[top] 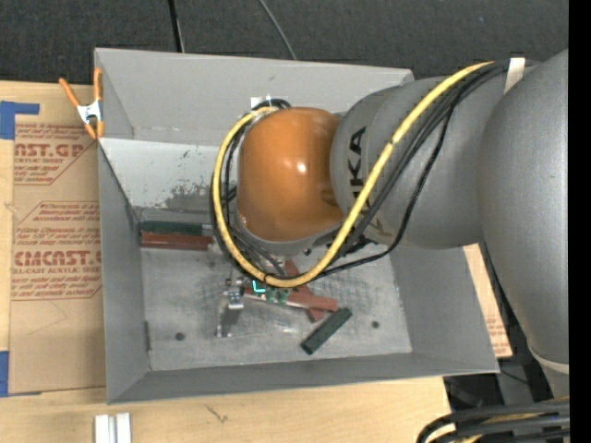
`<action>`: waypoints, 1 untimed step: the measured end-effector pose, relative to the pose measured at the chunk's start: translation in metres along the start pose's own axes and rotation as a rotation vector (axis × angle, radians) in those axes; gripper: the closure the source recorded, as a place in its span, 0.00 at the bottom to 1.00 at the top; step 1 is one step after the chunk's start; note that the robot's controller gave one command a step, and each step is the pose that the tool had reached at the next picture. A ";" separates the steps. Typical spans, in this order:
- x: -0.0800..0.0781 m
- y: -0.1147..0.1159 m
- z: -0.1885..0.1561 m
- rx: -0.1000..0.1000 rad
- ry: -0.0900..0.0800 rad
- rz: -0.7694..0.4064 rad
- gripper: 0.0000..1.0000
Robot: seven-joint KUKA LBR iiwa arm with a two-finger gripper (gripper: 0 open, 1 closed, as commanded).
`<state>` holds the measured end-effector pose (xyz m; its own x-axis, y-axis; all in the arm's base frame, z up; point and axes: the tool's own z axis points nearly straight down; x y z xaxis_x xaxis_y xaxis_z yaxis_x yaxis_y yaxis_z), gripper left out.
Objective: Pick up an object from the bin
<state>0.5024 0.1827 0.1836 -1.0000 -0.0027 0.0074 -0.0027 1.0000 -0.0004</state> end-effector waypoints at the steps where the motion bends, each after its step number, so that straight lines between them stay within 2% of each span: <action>1: -0.002 -0.001 -0.004 -0.002 -0.008 0.002 0.00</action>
Offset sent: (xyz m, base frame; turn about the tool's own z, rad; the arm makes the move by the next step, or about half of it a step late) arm 0.0194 -0.0661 -0.1136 -0.2077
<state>0.5045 0.1818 0.1879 -1.0000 -0.0006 -0.0003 -0.0006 1.0000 0.0012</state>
